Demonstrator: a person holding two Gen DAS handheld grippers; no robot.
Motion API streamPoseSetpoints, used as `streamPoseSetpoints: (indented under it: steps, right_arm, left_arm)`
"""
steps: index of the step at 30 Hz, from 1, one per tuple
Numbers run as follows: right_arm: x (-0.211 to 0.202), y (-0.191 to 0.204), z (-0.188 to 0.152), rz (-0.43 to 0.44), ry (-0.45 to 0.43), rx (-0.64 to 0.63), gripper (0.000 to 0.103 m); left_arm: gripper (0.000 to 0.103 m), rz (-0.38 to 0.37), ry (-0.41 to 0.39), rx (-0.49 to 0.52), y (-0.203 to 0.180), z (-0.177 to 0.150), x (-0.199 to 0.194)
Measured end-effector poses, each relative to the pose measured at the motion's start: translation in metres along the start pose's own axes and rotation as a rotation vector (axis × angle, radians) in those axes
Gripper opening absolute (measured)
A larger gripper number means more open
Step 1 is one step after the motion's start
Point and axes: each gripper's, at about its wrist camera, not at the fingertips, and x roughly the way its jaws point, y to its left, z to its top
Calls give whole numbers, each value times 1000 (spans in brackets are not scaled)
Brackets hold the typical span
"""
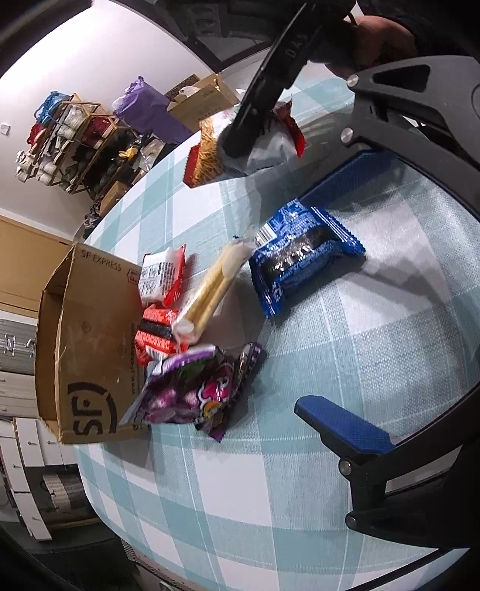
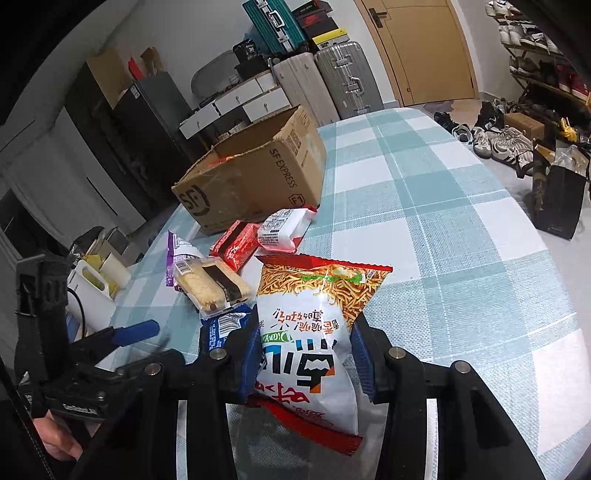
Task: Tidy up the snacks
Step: 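Grasp the blue Oreo packet with the left tool while the right tool holds the noodle bag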
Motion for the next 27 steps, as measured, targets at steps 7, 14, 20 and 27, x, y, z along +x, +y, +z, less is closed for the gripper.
streamPoseSetpoints:
  steps: [7,14,20,27]
  right_arm:
    - [-10,-1,-1,-4,-21,-4,44]
    - [-16,-11,-4,-3,-28,16,44]
    - [-18,-20,-6,-1,-33,36,44]
    - [-20,-27,-9,4,-43,59,44]
  left_arm:
    - [102,-5,33,20,-14,5,17]
    - [102,15,71,16,-29,11,39]
    - [102,29,85,31,-41,15,53]
    - [102,70,70,54,-47,14,59]
